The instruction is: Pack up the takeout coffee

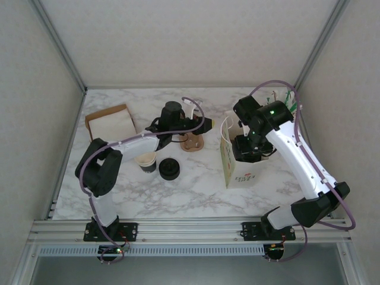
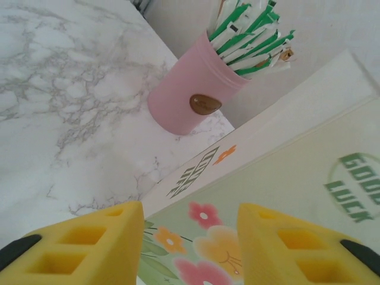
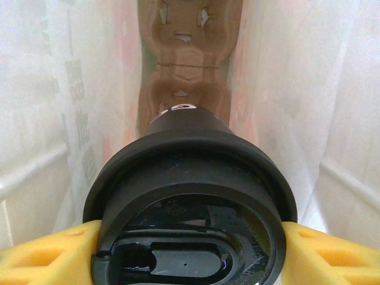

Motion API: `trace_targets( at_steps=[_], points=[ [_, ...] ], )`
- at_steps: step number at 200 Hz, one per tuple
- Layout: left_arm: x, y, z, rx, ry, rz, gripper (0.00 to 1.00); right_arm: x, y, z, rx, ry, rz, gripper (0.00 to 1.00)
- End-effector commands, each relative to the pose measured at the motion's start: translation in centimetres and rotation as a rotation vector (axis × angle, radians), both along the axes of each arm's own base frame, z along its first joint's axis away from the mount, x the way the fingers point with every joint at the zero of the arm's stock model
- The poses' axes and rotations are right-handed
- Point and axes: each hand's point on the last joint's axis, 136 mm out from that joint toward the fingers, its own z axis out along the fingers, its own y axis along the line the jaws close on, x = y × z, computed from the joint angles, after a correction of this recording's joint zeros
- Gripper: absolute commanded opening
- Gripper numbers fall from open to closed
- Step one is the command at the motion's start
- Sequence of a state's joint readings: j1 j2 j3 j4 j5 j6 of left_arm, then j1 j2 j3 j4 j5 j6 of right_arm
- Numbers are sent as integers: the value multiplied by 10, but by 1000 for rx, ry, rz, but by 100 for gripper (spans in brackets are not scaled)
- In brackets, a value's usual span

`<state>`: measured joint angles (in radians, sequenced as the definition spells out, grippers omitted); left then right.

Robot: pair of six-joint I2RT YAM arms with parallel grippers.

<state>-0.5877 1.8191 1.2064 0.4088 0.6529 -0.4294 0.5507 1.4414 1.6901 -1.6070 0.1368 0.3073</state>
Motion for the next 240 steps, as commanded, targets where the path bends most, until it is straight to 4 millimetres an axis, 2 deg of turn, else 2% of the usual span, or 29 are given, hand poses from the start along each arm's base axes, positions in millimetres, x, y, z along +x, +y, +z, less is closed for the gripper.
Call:
trace_targets(
  at_steps=[1, 36, 144, 240],
  points=[
    [-9, 8, 19, -34, -14, 38, 47, -6, -8, 0, -33, 21, -18, 68],
    [-21, 24, 31, -71, -11, 84, 52, 1, -8, -2, -20, 13, -29, 68],
    [-76, 35, 56, -105, -34, 70, 79, 10, -12, -17, -7, 34, -50, 68],
    [-143, 15, 71, -144, -63, -37, 78, 15, -14, -32, 4, 49, -62, 68]
  ],
)
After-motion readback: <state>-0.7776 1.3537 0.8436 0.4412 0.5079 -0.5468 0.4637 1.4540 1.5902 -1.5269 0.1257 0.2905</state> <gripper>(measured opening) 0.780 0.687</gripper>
